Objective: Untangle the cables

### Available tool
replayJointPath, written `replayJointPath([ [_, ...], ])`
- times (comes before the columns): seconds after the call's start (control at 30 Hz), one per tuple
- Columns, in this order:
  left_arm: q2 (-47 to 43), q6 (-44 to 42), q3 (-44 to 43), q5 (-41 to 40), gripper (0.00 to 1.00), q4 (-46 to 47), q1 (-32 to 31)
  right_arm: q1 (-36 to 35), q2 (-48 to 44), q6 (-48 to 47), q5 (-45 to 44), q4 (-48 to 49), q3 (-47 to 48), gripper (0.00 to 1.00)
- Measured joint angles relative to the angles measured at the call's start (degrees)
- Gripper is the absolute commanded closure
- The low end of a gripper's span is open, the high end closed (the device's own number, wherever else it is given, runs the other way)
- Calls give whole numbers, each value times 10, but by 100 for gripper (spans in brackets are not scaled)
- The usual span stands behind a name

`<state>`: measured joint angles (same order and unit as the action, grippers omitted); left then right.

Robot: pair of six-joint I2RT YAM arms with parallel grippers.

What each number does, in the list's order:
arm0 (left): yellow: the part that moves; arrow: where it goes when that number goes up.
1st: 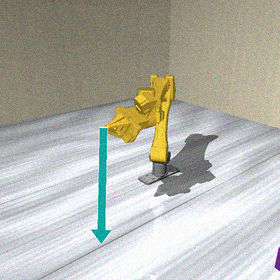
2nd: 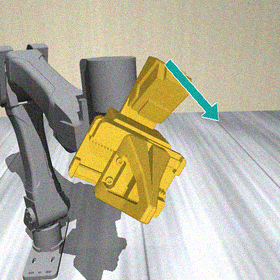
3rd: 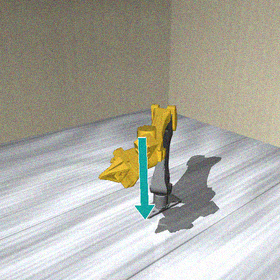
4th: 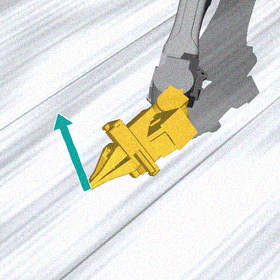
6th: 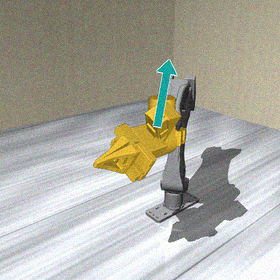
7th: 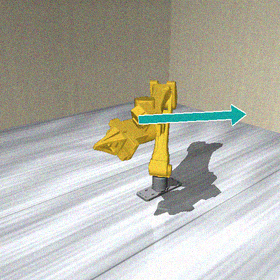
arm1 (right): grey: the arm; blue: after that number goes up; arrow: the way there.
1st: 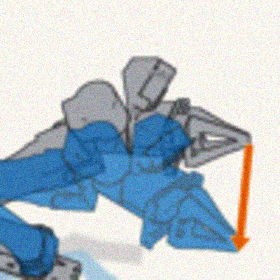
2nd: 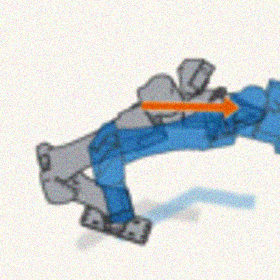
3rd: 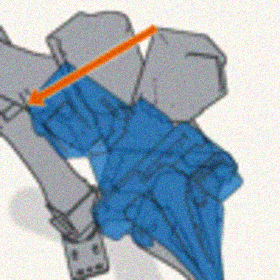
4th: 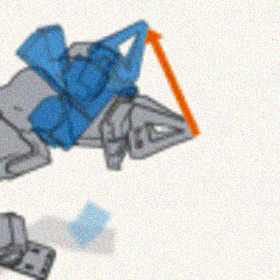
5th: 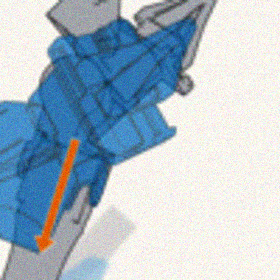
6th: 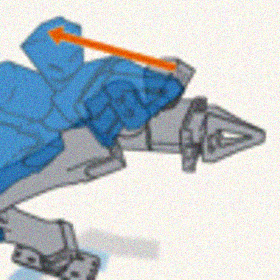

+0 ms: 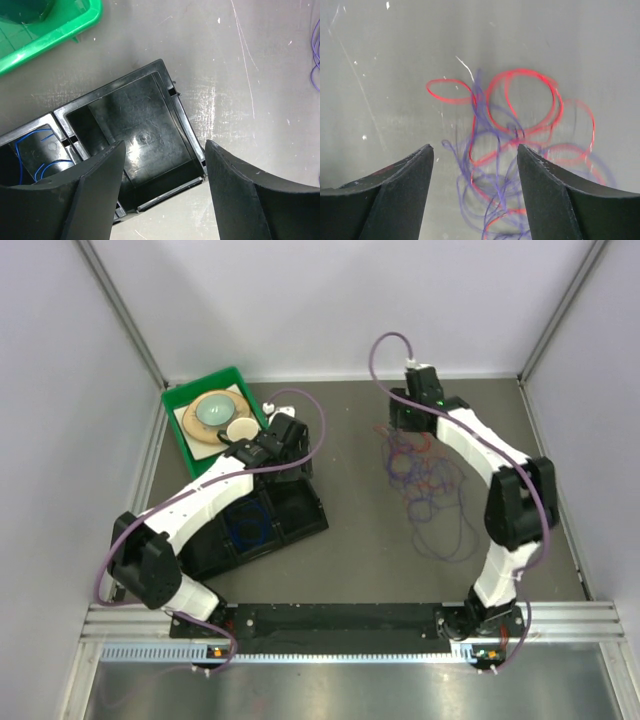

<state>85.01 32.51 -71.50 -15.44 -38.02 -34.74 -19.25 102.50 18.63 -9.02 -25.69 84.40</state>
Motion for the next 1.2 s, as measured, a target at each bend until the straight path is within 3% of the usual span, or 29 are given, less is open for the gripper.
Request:
replayJointPath([
  [0.13, -8, -2, 7, -1, 30, -1, 0, -28, 104, -94, -10, -57, 135, 34],
  [0.23, -20, -2, 13, -4, 30, -2, 0, -49, 167, -170, -28, -87, 212, 41],
  [0.37, -34, -1, 15, -6, 30, -2, 0, -63, 233, -240, -48, -119, 279, 44],
  [0.57, -44, 3, 23, -7, 30, -2, 1, -63, 297, -301, -71, -145, 320, 60],
  [0.63, -45, 4, 26, -7, 30, -4, 1, -61, 307, -310, -76, -152, 331, 92],
  [0.67, -45, 4, 26, -8, 30, -5, 1, -60, 312, -314, -77, -154, 337, 100],
  [0.87, -48, 5, 33, -6, 30, -4, 2, -57, 302, -299, -51, -142, 327, 100],
  [0.97, -48, 0, 42, 4, 25, 11, 5, -57, 242, -270, -12, -122, 250, 100],
  [1.1, -25, -28, 46, 61, 24, 80, 18, -56, 95, -219, 71, -67, 108, 100],
  [1.13, -15, -35, 45, 72, 24, 97, 20, -54, 50, -204, 99, -57, 80, 96],
  [1.17, 0, -43, 44, 88, 24, 118, 24, -53, 16, -191, 121, -41, 60, 72],
  [1.2, 18, -50, 39, 105, 24, 134, 28, -52, -13, -180, 143, -28, 46, 54],
])
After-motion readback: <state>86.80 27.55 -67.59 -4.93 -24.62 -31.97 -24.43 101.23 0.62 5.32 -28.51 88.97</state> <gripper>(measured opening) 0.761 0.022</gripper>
